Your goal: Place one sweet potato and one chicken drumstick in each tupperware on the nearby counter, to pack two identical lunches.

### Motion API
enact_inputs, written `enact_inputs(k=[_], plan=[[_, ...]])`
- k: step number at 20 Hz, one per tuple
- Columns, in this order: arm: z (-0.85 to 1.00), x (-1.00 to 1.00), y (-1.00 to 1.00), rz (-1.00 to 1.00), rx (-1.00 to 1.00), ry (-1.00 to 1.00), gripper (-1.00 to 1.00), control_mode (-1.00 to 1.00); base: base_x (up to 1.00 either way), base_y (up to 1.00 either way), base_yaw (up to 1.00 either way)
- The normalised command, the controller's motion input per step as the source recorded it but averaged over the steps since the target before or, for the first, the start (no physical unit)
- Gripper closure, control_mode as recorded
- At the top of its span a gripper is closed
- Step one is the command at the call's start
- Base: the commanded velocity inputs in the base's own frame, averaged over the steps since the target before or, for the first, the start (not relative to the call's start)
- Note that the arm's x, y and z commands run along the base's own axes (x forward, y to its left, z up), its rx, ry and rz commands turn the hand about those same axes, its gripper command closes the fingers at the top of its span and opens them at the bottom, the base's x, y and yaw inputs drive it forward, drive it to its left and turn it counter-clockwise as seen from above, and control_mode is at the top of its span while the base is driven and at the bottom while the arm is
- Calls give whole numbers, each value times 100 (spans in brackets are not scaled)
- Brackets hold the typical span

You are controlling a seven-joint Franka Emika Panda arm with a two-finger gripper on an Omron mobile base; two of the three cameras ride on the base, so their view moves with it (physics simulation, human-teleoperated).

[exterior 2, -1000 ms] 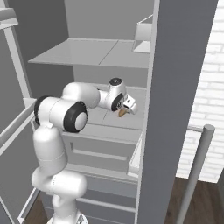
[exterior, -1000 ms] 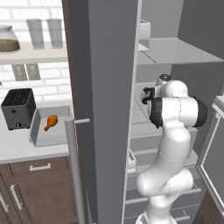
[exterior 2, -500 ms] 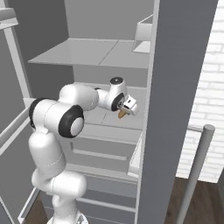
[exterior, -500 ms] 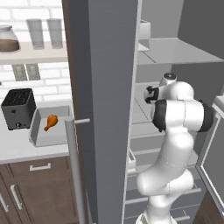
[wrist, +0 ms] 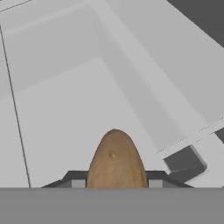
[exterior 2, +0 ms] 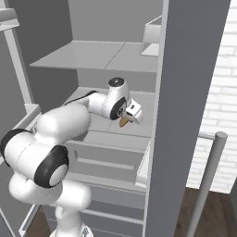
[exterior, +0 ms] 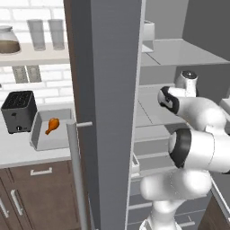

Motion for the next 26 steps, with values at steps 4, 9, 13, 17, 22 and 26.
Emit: enact_inputs(k=[4,9,13,17,22,26], plan=[[77,-93,38,0,1,-5,100,-100,0,0,0],[100,-73,41,6,-6,-8,100,-100,0,0,0],[66,-77,39,17,-2,-12,100,-100,0,0,0],[56,-49,46,9,-3,-4,100,-100,0,0,0],[15,-29,54,10,-1,0,100,-100,0,0,0],[8,-47,7,0,-5,-9,100,-100,0,0,0]])
